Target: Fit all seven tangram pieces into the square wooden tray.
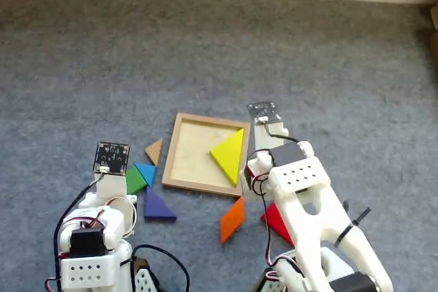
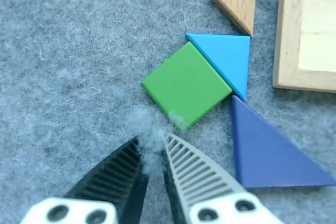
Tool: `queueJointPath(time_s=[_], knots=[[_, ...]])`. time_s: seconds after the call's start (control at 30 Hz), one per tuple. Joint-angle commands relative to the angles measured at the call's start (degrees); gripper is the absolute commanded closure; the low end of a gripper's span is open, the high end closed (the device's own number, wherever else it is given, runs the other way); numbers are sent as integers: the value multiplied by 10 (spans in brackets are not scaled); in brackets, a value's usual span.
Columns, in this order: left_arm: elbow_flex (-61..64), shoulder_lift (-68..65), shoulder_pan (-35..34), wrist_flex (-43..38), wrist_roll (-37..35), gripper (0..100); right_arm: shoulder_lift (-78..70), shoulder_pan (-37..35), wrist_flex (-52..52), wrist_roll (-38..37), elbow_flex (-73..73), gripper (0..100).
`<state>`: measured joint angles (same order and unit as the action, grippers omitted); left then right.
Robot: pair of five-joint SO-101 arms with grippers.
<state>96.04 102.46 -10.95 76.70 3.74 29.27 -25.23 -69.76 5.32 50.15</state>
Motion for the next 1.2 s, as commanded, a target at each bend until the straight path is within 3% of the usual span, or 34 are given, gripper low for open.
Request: queueJointPath(time_s=[0.0,0.27,0.7,0.9,1.17], knots=[[12,15,-5,4,-3,995,-8,7,-7,49,-23,728],[12,15,-5,4,-3,995,-157,6,-10,113,-28,566],[12,15,-5,4,-3,995,-236,6,-5,116,-29,566],[12,15,-5,4,-3,995,-236,-25,-9,116,-25,576],[12,15,-5,4,-3,995,-236,-29,-6,113,-27,734]])
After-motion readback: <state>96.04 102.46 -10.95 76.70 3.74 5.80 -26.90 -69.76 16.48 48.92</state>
